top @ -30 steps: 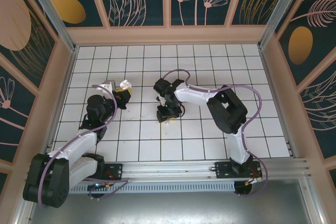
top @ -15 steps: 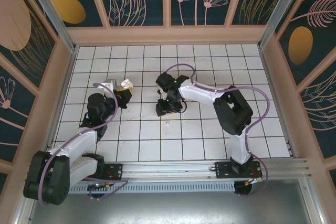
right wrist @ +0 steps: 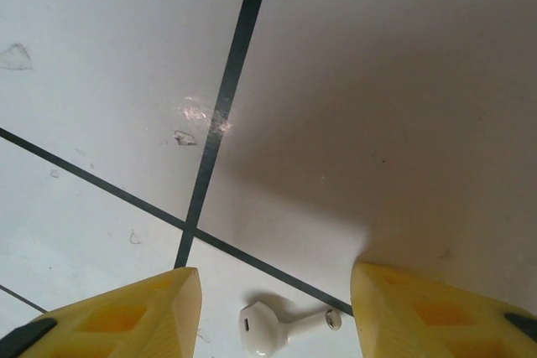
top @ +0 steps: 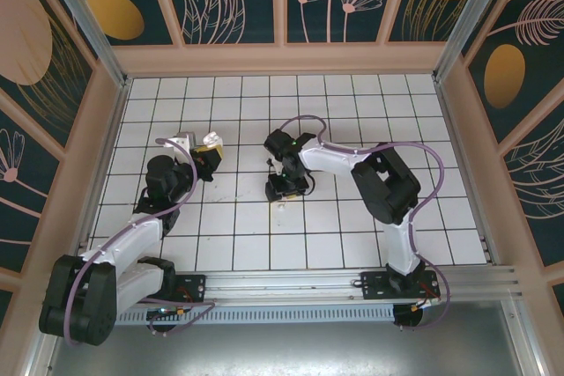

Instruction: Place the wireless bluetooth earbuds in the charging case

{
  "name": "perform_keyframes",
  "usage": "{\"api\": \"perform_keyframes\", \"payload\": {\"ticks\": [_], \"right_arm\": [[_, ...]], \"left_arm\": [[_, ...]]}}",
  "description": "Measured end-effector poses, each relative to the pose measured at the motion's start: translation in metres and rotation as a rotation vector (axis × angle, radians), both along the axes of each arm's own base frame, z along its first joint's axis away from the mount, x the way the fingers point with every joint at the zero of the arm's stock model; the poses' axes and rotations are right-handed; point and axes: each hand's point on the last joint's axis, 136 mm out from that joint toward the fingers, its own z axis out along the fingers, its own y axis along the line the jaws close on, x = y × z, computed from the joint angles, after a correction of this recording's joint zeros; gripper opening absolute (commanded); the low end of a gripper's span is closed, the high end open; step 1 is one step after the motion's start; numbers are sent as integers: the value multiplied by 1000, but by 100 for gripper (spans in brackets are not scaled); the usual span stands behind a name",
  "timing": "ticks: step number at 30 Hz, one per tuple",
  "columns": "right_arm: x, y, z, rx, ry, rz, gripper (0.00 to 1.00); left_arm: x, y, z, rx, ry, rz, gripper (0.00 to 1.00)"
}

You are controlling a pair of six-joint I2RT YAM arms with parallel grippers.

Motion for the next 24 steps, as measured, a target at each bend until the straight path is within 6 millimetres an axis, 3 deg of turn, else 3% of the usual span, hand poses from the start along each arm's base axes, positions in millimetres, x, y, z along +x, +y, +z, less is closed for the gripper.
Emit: {"api": "perform_keyframes", "payload": {"ticks": [8,16,24], "right_arm": [[-19,-11,1,3,43,-9,50],[-39,-9,14,24,101,-13,50],[-8,-6,42,-23,-48,39,49]], "left_arm": [[0,0,-1,1,3,0,17],[-1,0,0,0,0,0,17],[-2,0,7,-4,-20,0,17]]}}
